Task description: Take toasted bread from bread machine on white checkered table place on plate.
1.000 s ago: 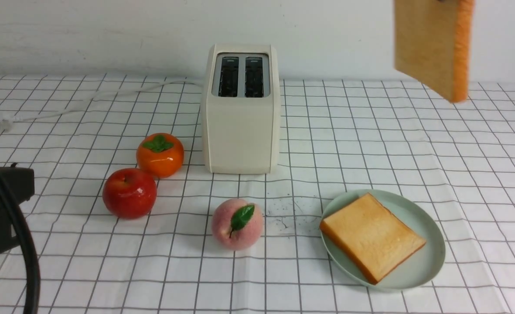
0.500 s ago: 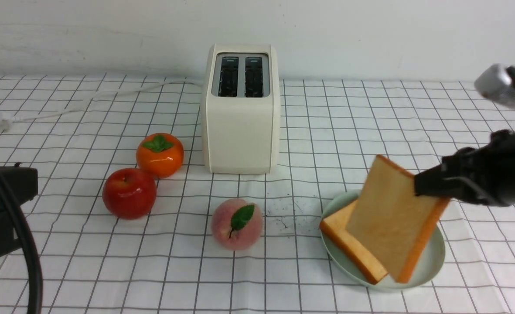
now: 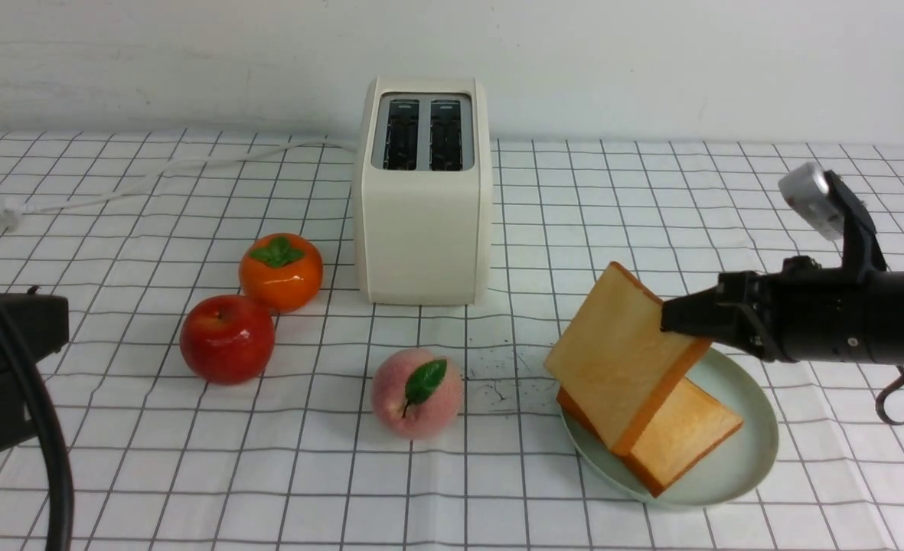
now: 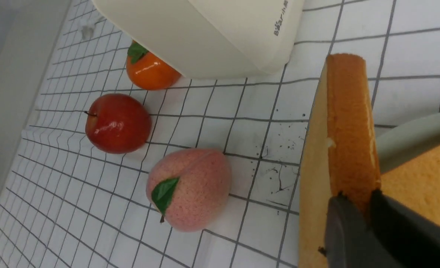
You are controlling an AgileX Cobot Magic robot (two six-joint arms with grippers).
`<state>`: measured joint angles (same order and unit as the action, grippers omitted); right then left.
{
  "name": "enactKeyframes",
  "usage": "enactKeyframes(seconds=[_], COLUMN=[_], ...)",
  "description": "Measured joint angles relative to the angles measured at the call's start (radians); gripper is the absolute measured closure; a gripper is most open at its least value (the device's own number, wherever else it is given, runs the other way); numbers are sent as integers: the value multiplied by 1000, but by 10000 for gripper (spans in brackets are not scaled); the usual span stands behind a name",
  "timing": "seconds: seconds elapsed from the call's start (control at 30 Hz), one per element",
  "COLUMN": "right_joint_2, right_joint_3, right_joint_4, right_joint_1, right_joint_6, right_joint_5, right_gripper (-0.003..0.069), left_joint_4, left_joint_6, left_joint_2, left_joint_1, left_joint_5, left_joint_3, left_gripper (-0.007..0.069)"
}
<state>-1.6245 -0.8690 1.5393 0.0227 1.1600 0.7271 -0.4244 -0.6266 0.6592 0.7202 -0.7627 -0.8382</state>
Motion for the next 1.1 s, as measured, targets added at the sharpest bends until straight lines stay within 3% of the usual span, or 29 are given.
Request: enactKeyframes(seconds=[0.37, 0.43, 0.53, 0.6, 0.63, 0.67, 0.83, 0.97, 1.03, 1.07, 1.1], right_joint_2=[-22, -22, -22, -22, -22, -22, 4, 84, 167, 167, 232], right_joint_3=[0, 0, 0, 0, 0, 0, -5, -28, -54, -56, -80], right_joint_4=[-4, -17, -55, -112, -122, -156, -237, -357, -495, -509, -624], right_joint_1=[26, 26, 26, 26, 26, 29, 68, 115, 129, 130, 134], right_joint_6=[41, 42, 42, 42, 42, 42, -8, -170, -307, -320, -423], right_joint_5=[-1, -9, -35, -87, -91, -121, -151, -110, -45, -38, 30], right_gripper=[589, 560, 498, 389, 381, 303, 172, 195, 288, 298, 374], left_joint_4=[12, 21, 29, 35, 35, 38, 43, 36, 18, 13, -9], left_joint_6=[0, 0, 0, 0, 0, 0, 0, 4, 4, 4, 4], left_joint_2=[0, 0, 0, 0, 0, 0, 0, 0, 0, 0, 0], left_joint_1=[0, 0, 0, 0, 0, 0, 0, 0, 0, 0, 0], left_joint_5=[-17, -17, -16, -7, -5, 5, 38, 85, 121, 124, 138], left_joint_3=[0, 0, 0, 0, 0, 0, 0, 0, 0, 0, 0], left_gripper=[637, 637, 637, 637, 637, 637, 635, 634, 633, 633, 633])
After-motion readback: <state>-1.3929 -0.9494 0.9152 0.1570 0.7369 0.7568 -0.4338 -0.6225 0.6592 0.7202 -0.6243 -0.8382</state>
